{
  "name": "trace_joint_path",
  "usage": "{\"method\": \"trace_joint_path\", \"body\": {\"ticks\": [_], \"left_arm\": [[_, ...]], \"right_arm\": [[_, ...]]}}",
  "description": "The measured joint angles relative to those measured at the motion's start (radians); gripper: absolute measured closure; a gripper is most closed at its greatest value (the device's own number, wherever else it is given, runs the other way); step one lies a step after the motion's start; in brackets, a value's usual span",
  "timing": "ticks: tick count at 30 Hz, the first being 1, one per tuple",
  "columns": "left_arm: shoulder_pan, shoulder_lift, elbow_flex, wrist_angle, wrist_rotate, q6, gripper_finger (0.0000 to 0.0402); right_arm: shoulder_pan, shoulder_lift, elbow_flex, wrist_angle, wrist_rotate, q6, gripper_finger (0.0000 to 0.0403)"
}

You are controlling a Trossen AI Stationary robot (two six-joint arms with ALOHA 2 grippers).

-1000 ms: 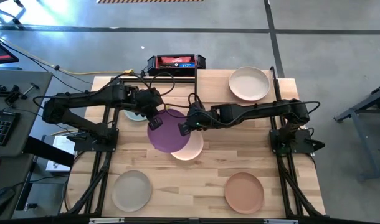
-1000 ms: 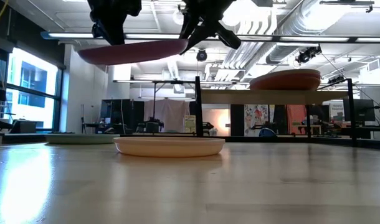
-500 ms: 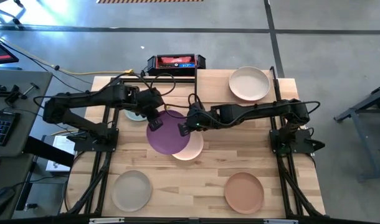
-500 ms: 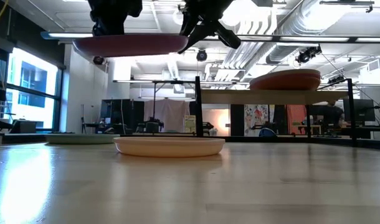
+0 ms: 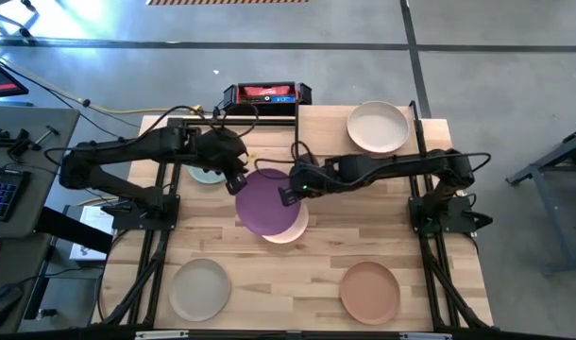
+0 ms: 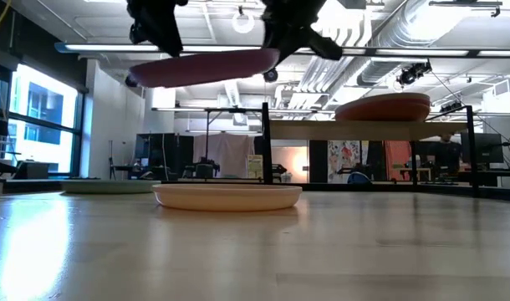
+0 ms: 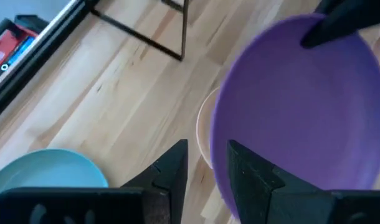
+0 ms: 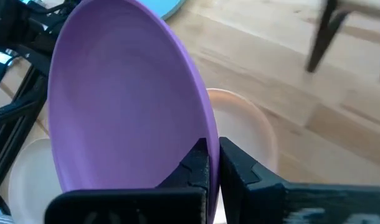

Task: Place and stack plates onto a shelf
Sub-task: Stack the purple plate on top of the white plate on the shelf

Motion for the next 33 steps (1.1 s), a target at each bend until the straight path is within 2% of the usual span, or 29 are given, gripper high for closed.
{"method": "trace_joint_path", "body": {"ticks": [11, 18, 24, 33], "left_arm": [[0.025, -0.056, 0.000, 0.060, -0.028, 0.087, 0.0302], [0.065, -0.056, 0.000, 0.058, -0.030, 0.114, 0.0302], [0.115, -0.056, 0.000, 0.059, -0.030, 0.108, 0.0302], [0.170, -0.055, 0.000, 0.059, -0.029, 0.105, 0.0302]], "right_arm": [[-0.098, -0.184, 0.000, -0.239, 0.014, -0.066, 0.0403], [-0.229, -0.316, 0.000, -0.354, -0.026, -0.183, 0.0403], [-0.429, -0.431, 0.000, -0.412, -0.118, -0.325, 0.0403], [-0.813, -0.518, 0.000, -0.435, -0.386, -0.563, 0.0403]]}}
